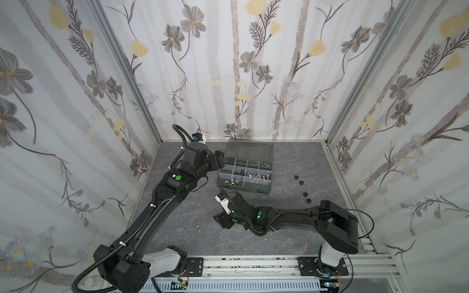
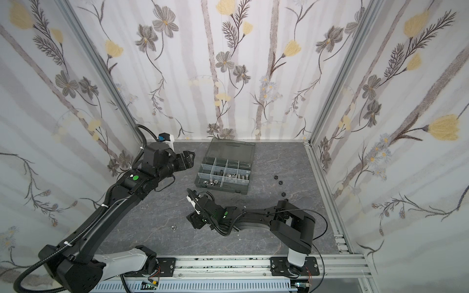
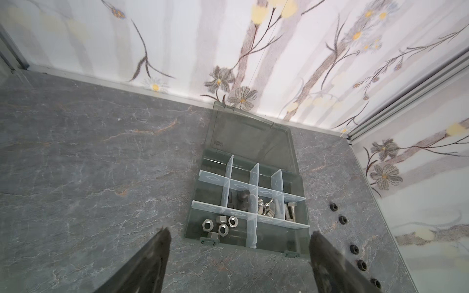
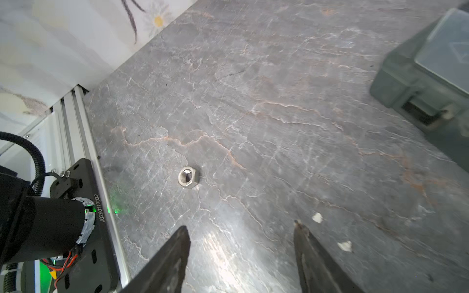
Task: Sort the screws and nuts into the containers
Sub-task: 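Withdraw the left gripper while the right gripper moves over a loose silver nut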
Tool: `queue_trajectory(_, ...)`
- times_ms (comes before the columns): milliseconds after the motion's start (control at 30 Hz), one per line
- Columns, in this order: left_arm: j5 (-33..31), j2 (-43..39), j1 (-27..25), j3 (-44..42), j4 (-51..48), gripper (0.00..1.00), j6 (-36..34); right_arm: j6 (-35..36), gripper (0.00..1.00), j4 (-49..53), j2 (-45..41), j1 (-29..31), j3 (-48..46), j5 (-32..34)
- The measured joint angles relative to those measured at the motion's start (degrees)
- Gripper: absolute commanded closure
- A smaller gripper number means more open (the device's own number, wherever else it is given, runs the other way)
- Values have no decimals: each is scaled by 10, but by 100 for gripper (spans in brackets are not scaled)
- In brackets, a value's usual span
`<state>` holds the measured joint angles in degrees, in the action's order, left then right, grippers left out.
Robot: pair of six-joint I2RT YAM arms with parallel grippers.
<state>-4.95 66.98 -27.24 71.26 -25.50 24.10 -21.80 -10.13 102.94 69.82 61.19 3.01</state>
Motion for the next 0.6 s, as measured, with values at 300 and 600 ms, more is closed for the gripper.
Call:
queue_trajectory(300,-3,-95,7,-54,33,10,-19,25,35,92,129,45,152,17)
queue_trajectory(600,-10,-155,10,-110,42,8,-29,40,36,169,212,59,253,24)
